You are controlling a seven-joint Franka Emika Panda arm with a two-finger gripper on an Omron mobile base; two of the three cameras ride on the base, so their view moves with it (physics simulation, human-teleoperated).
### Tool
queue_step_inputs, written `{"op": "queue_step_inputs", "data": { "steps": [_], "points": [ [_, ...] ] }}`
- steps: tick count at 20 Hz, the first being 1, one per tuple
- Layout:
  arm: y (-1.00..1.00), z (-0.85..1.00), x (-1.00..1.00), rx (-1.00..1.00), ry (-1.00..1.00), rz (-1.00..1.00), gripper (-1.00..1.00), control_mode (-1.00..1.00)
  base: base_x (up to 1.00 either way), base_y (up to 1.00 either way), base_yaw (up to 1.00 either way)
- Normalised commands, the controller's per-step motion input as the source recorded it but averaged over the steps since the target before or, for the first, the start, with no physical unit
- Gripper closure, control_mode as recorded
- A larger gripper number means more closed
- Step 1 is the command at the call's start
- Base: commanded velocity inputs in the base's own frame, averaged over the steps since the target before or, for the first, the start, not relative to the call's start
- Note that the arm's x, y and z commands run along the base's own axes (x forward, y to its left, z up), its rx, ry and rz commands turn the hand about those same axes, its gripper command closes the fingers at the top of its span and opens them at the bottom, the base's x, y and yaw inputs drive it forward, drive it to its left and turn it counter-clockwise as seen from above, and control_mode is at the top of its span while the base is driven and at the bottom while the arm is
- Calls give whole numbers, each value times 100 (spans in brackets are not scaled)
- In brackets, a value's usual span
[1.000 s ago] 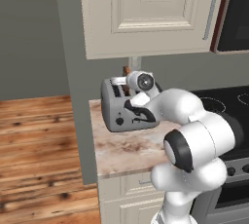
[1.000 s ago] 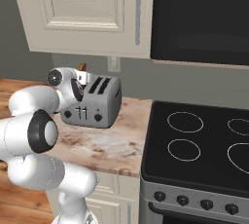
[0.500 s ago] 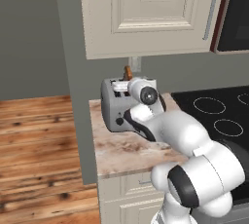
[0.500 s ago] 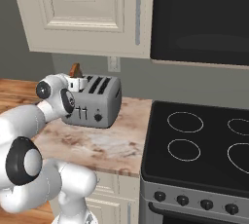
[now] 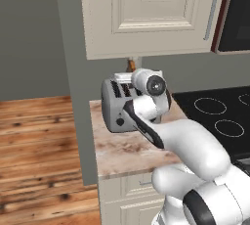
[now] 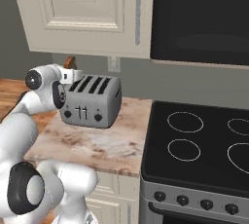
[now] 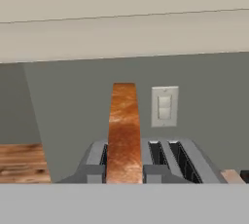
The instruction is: Start the toaster. Once the lever pops up, take the bread to the plate on the dining counter.
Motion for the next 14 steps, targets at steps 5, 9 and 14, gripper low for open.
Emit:
{"op": "queue_step_inputs", "data": {
  "steps": [5, 9, 14],
  "points": [
    [-36, 0, -82, 0, 8, 0, 100, -100, 0, 0, 0],
    [-49, 0, -79, 0, 5, 0, 100, -100, 0, 0, 0],
    [-53, 10, -87, 0, 8, 0, 100, -100, 0, 0, 0]
  ]
}}
